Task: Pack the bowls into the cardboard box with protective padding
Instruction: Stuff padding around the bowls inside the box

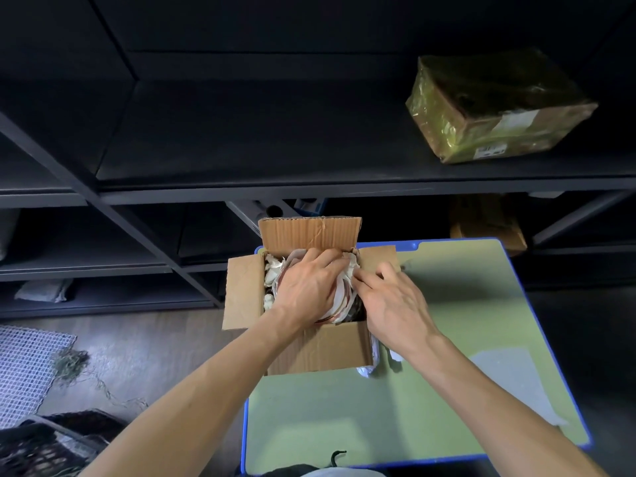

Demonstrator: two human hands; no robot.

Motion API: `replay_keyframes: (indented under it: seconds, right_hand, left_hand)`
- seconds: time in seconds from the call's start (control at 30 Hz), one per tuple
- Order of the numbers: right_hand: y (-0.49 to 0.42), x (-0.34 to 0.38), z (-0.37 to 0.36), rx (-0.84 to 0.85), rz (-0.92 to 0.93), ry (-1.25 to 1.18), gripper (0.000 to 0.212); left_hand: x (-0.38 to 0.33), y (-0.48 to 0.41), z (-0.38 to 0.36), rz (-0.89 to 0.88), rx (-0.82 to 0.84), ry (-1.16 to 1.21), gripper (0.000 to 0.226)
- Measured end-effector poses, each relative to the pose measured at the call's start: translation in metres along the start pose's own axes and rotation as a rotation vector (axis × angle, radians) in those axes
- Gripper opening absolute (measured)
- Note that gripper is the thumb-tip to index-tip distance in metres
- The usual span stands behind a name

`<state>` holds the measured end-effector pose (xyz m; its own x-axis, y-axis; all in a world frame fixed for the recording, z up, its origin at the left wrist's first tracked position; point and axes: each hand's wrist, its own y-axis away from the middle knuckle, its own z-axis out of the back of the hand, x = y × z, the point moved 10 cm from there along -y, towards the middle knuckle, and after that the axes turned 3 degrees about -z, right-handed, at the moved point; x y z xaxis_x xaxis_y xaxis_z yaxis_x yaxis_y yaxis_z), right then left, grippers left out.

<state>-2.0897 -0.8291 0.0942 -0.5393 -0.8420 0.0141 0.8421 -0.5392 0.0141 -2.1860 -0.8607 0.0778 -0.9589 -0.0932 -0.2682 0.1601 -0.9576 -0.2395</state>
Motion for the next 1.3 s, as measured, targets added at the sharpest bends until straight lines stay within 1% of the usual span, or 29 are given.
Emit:
replay_keyframes:
  seconds: [0.07, 0.17, 0.27, 0.37, 0.53, 0.7, 0.77, 0.83, 0.97, 1.13, 1.2, 1.3]
  right_hand:
    - [-0.004, 0.001, -0.002, 0.011, -0.006, 0.014, 0.033]
    - [-0.005, 0.002, -0.002, 0.01, -0.001, 0.012, 0.028]
    - [0.0, -0.001, -0.003, 0.011, 0.006, -0.015, 0.033]
    - [0.003, -0.005, -0.004, -0.002, 0.012, -0.047, 0.038]
    - [0.005, -0.007, -0.005, -0.024, 0.023, -0.094, 0.033]
    - [0.006, -0.009, -0.008, -0.028, 0.026, -0.139, 0.037]
    - [0.007, -0.009, -0.006, -0.035, 0.044, -0.148, 0.037]
    - [0.01, -0.012, 0.001, -0.065, 0.067, -0.181, 0.039]
    - [0.02, -0.034, 0.012, -0.095, 0.044, -0.215, 0.036]
    - [0.03, -0.065, 0.014, -0.106, 0.007, -0.241, 0.029]
    - [0.033, -0.077, 0.013, -0.13, -0.01, -0.259, 0.026]
    - [0.04, -0.099, 0.004, -0.141, -0.039, -0.263, 0.031]
  left_hand:
    - [-0.002, -0.001, -0.005, -0.015, 0.025, -0.036, 0.034]
    - [-0.007, -0.005, -0.008, -0.012, 0.076, -0.069, 0.04]
    - [-0.009, -0.006, -0.004, -0.003, 0.093, -0.033, 0.048]
    - [-0.002, -0.002, 0.001, 0.04, 0.061, 0.006, 0.042]
    - [-0.002, 0.006, 0.008, 0.06, 0.021, 0.013, 0.037]
    - [-0.005, 0.001, -0.005, 0.058, 0.121, -0.016, 0.041]
    - [-0.007, 0.0, -0.006, 0.059, 0.136, -0.031, 0.042]
    - [-0.007, 0.0, 0.0, 0.09, 0.109, -0.029, 0.038]
    - [-0.016, 0.0, 0.019, 0.13, -0.001, 0.015, 0.041]
    - [-0.045, -0.01, 0.029, 0.11, -0.113, 0.096, 0.021]
    - [-0.067, -0.015, 0.027, 0.071, -0.118, 0.141, 0.017]
    - [-0.103, -0.02, 0.016, 0.008, -0.093, 0.181, 0.015]
